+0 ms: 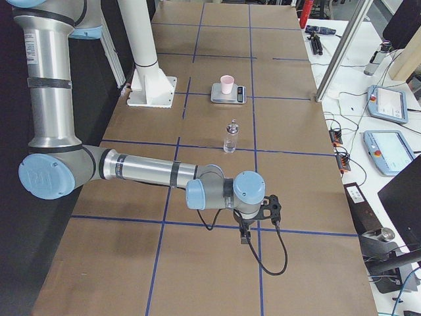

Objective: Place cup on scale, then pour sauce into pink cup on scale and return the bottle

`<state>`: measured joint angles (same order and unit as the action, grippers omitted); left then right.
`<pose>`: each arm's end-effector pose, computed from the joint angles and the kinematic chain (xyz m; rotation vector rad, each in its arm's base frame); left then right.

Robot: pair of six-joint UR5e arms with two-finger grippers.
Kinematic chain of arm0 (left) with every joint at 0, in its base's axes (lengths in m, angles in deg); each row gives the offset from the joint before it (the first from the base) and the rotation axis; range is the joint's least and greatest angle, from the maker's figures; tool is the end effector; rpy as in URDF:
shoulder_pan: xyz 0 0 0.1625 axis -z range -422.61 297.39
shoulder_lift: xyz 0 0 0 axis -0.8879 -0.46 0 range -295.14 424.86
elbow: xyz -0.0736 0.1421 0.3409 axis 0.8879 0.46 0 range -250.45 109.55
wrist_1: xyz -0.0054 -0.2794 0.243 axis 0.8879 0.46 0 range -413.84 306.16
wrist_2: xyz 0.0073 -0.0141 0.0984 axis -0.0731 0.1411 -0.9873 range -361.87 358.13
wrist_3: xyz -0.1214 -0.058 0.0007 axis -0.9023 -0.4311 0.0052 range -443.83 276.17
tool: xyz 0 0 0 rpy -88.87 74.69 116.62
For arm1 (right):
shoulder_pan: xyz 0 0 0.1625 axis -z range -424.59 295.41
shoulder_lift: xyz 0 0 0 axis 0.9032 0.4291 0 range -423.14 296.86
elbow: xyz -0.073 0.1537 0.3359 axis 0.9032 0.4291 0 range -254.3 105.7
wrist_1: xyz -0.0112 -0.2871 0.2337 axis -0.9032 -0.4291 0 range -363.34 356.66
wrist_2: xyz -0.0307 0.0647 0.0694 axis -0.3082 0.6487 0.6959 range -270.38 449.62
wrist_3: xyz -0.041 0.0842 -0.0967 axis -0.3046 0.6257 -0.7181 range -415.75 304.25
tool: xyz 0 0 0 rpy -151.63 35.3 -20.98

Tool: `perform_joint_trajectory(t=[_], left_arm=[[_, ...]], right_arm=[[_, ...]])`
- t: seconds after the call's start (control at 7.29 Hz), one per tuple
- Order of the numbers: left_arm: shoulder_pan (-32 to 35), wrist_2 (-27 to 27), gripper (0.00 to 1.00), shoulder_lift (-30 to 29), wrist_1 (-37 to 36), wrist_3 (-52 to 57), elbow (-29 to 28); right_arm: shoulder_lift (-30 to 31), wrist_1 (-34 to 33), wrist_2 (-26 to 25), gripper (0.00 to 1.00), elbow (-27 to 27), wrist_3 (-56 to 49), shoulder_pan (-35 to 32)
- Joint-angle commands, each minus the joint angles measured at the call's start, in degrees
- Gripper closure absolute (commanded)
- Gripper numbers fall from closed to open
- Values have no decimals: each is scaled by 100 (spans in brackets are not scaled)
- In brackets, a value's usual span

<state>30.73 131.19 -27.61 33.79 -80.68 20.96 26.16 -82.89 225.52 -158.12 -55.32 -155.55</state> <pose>-0.0684 -0.4599 0.6110 0.0676 0.7490 0.0066 0.0442 -0.4553 0.6567 0.0859 -0.8002 -0.0119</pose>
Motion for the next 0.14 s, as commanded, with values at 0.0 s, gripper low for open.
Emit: perform_joint_trajectory(t=[0.0], left_arm=[[0,0,0,1,0,1,0]], right_arm=[[8,0,-2,0,-12,-7,0]])
